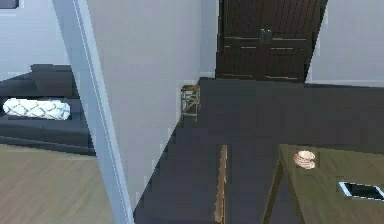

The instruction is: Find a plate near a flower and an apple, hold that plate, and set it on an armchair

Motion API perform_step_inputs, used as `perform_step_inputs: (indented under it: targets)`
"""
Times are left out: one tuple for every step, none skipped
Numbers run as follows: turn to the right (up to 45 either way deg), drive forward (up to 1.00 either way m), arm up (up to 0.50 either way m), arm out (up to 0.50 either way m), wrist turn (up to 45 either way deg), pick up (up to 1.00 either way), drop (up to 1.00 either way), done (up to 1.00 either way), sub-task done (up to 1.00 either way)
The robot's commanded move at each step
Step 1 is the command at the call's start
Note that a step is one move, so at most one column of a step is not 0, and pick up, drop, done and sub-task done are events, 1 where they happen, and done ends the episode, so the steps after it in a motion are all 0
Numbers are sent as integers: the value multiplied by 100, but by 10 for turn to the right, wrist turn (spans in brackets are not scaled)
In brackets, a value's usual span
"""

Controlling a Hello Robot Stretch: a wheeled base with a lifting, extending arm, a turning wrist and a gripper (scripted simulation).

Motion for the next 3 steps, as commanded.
perform_step_inputs:
  targets:
    - [0, 0, 10, 0, 0, 0, 0, 0, 0]
    - [0, 0, 24, 0, 0, 0, 0, 0, 0]
    - [0, 0, 0, 0, -450, 0, 0, 0, 0]
